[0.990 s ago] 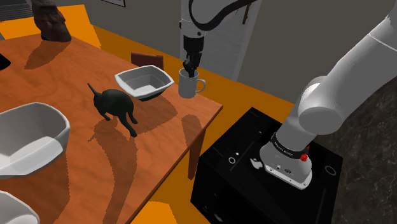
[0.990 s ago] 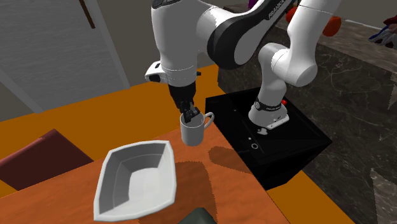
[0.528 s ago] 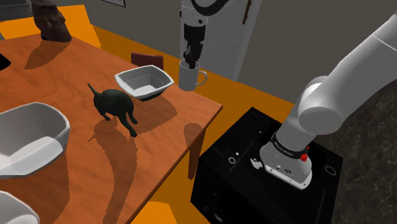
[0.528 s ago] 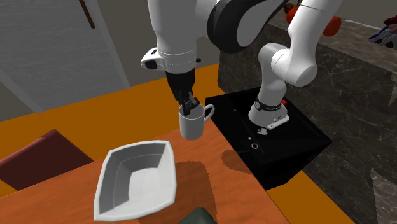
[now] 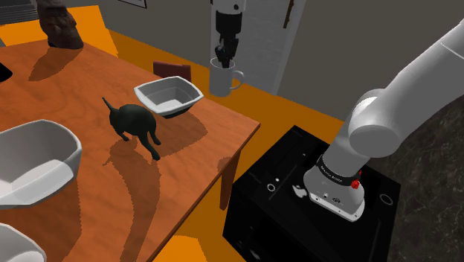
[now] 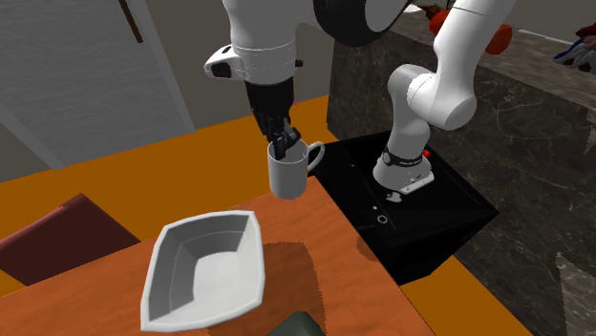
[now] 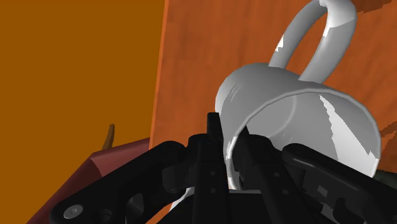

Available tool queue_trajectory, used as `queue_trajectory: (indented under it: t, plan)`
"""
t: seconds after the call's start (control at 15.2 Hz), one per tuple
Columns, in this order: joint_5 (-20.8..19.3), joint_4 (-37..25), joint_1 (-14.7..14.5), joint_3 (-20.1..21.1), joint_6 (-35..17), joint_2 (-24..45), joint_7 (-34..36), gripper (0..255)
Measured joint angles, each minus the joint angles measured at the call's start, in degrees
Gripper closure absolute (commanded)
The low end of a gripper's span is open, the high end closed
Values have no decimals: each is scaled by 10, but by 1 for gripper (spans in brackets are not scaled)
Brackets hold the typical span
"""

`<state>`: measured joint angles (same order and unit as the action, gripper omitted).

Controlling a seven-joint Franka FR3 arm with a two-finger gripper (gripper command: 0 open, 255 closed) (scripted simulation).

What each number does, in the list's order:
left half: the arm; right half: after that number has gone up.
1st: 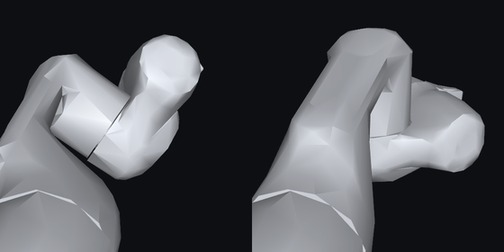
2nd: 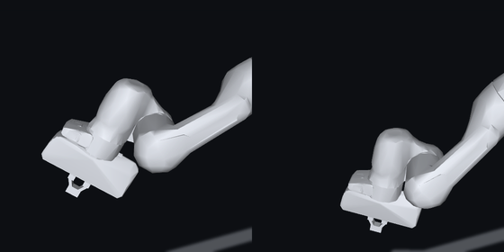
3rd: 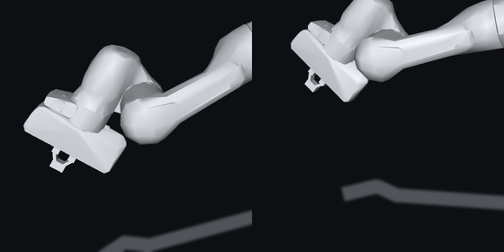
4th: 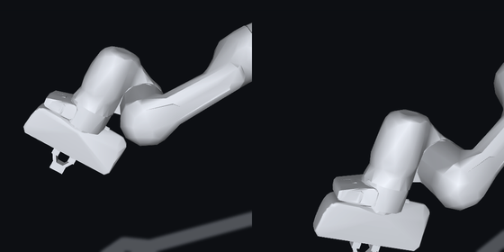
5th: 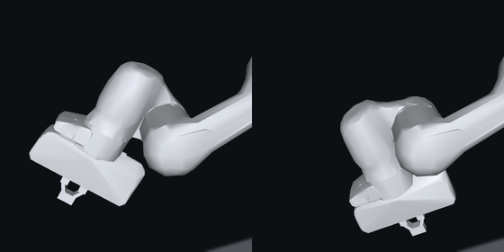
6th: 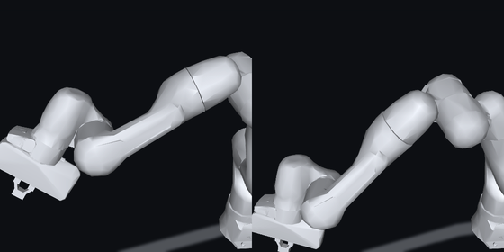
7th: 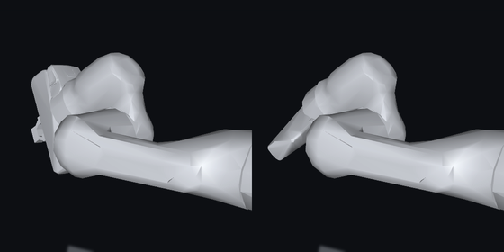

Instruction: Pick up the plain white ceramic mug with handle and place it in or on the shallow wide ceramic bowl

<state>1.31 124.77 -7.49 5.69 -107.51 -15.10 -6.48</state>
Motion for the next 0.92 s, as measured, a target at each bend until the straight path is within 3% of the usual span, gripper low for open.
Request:
queue_trajectory:
  t: [0.4,0.92]
  plan:
    - [-7,-112,-4,10,31,82,18,255]
    - [-32,-375,-22,25,99,278,54,255]
